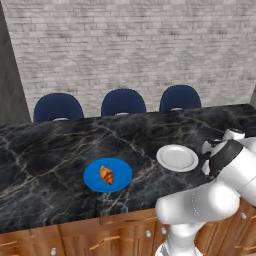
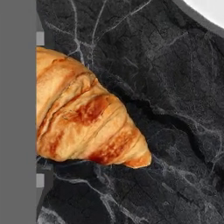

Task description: Place the pastries on the plates.

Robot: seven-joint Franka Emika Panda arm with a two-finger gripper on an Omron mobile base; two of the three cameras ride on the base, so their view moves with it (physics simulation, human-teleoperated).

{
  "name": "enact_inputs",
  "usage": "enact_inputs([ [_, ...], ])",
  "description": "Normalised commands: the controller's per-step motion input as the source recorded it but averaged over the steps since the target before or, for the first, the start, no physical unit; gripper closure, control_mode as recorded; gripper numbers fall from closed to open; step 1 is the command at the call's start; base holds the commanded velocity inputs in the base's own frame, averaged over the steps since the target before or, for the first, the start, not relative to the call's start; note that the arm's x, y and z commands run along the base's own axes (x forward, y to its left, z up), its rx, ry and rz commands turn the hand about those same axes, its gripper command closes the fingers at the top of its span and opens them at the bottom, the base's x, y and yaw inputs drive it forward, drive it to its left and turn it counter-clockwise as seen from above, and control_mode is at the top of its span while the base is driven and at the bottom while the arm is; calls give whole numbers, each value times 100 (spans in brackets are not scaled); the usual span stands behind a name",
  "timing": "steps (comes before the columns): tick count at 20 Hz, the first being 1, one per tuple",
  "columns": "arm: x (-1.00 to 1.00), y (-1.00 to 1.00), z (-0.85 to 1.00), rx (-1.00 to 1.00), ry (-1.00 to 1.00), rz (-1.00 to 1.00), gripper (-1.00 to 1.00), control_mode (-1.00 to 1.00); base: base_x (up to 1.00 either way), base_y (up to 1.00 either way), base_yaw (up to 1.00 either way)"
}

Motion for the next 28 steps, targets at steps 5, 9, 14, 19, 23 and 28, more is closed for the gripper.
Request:
enact_inputs([
  [5, -2, 7, -15, 0, -11, 0, 100, -100, 0, 0, 0],
  [9, -9, 1, 86, -7, -16, -3, 100, -100, 0, 0, 0],
  [14, 20, 35, 100, -14, -2, 2, 100, -100, 0, 0, 0],
  [19, 61, 79, 78, -7, 0, 8, 100, -100, 0, 0, 0],
  [23, 86, 10, 12, 3, 1, 20, 100, -100, 0, 0, 0],
  [28, 51, 43, -4, 6, 1, 17, 100, -100, 0, 0, 0],
])
